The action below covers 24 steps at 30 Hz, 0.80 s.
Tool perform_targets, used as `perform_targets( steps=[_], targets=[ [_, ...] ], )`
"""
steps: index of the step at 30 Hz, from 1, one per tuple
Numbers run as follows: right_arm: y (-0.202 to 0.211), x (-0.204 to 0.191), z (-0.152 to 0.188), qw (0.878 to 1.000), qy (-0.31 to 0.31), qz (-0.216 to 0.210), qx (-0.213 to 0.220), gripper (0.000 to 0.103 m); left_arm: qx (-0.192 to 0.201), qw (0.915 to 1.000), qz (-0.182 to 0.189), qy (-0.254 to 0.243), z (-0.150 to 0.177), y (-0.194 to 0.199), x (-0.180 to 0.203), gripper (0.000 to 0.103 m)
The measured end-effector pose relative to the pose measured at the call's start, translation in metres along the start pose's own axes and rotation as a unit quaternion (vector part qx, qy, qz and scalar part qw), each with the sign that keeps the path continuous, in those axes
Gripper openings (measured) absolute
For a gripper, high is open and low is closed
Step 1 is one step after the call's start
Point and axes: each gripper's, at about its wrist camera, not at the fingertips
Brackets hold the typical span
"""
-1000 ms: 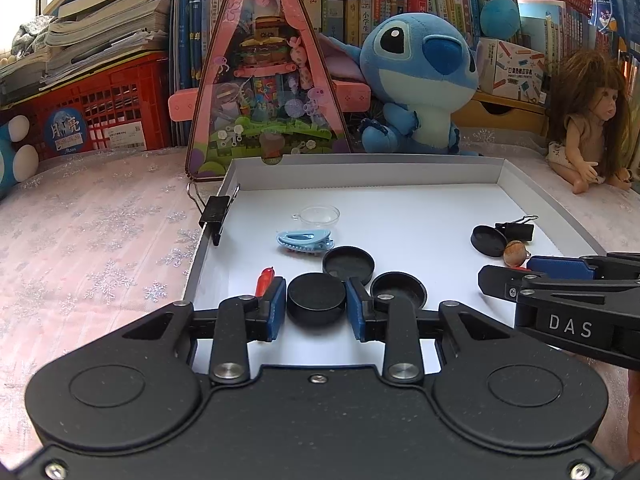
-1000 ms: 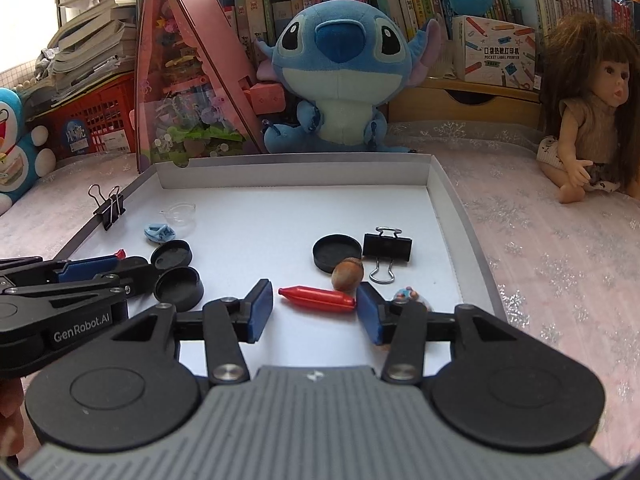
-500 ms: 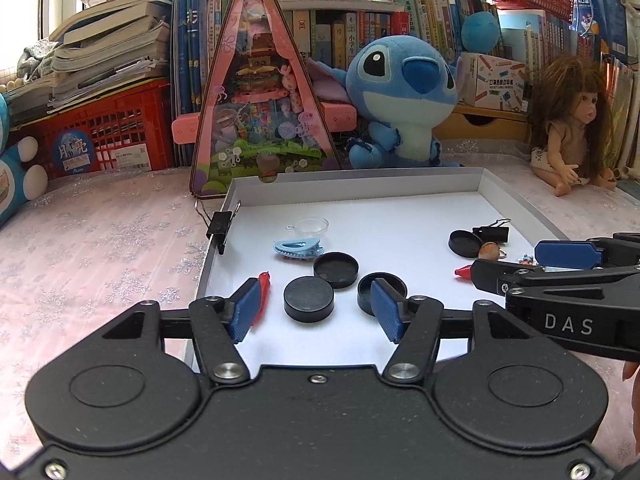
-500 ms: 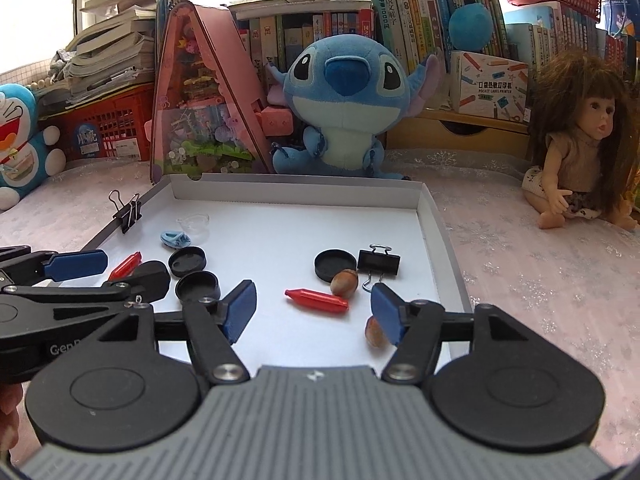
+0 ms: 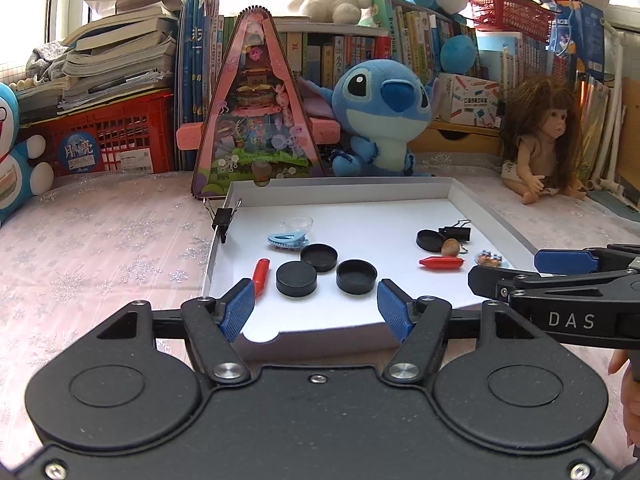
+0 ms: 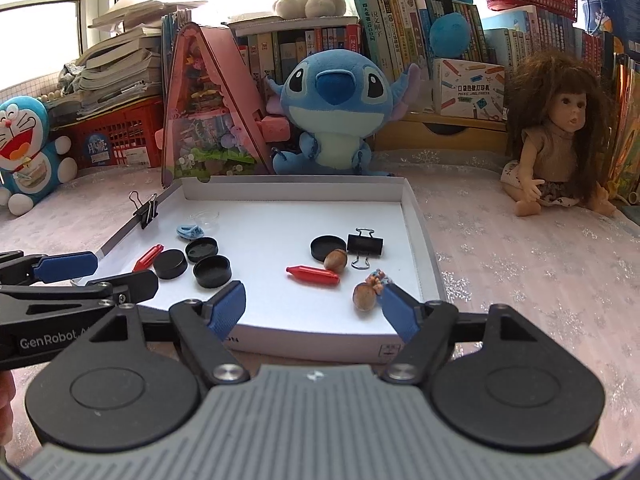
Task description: Organize rigid objects
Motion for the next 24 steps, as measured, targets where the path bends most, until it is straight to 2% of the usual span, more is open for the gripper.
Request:
perform_targets(
  steps=[8,20,24],
  targets=[
    [0.018,-0.004,0.024,1.000,0.001,0.004,0.001,0.087,-0.008,1.0000,0.000,0.001,0.019,0.016,-0.006,0.068],
    [0.006,-0.006,0.045,0.999,0.001,0.018,-0.040,0.090,-0.041,0.9990,-0.017,-0.001,0.041,0.005,-0.011,0.069],
    [0.001,-0.007,0.049,0.999,0.005,0.021,-0.046,0.096,-0.054,0.9982,-0.023,0.002,0.043,-0.002,-0.011,0.071]
  ],
)
Point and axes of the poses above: each gripper's, at about its wrist camera, not at the fingertips, and y roughly against the way its jaws point, x to its right, z to its underside, and after that the axes turned 5 degrees about -z, right-handed
